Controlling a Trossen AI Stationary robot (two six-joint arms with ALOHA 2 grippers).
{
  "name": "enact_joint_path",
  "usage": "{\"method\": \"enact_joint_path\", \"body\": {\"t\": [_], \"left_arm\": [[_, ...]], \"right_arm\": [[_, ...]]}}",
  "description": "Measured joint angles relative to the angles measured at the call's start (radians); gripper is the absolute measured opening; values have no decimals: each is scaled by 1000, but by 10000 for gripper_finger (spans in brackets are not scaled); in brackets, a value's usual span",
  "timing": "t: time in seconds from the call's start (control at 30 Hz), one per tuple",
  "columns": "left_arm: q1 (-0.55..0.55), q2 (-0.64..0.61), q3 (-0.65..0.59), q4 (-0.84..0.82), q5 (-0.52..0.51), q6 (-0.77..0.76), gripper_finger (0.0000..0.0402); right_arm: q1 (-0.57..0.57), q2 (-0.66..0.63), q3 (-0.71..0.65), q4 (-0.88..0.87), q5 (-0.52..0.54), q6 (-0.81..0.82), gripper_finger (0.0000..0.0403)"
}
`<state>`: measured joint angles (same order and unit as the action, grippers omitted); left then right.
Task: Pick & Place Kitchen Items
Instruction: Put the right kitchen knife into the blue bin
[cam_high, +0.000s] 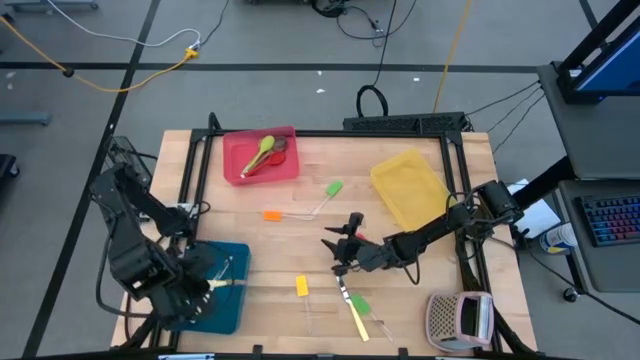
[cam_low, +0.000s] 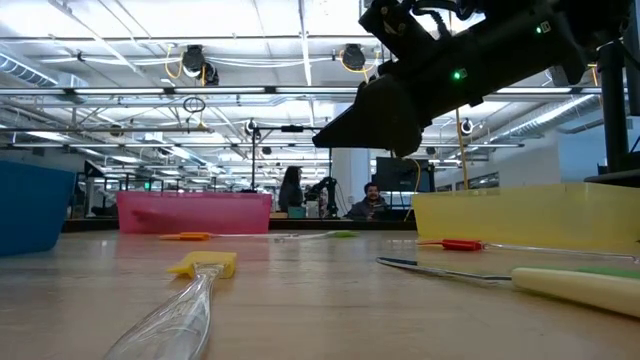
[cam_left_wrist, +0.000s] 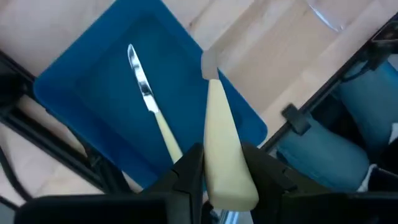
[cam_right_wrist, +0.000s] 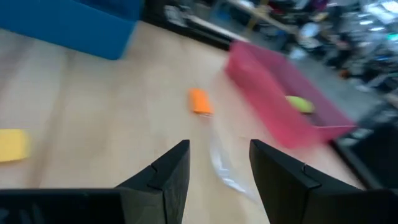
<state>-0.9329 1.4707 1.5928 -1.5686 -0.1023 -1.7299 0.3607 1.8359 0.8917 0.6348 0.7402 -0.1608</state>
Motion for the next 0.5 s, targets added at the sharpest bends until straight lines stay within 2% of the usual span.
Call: {"method": "enact_joint_path", "body": {"t": [0.13, 0.2, 0.3, 0.5], "left_arm": [[2, 0, -79, -5, -78, -15, 90], [4, 0, -128, -1, -26, -50, 90], [4, 2, -180, 5, 92, -77, 90], [13, 1, -167, -8, 57, -120, 90]], "right_arm": [[-9, 0, 0, 0, -146, 11, 160], [-14, 0, 0, 0, -187, -13, 161], [-26, 0, 0, 3, -194, -53, 162], [-66, 0, 0, 4, -195, -63, 160]]}}
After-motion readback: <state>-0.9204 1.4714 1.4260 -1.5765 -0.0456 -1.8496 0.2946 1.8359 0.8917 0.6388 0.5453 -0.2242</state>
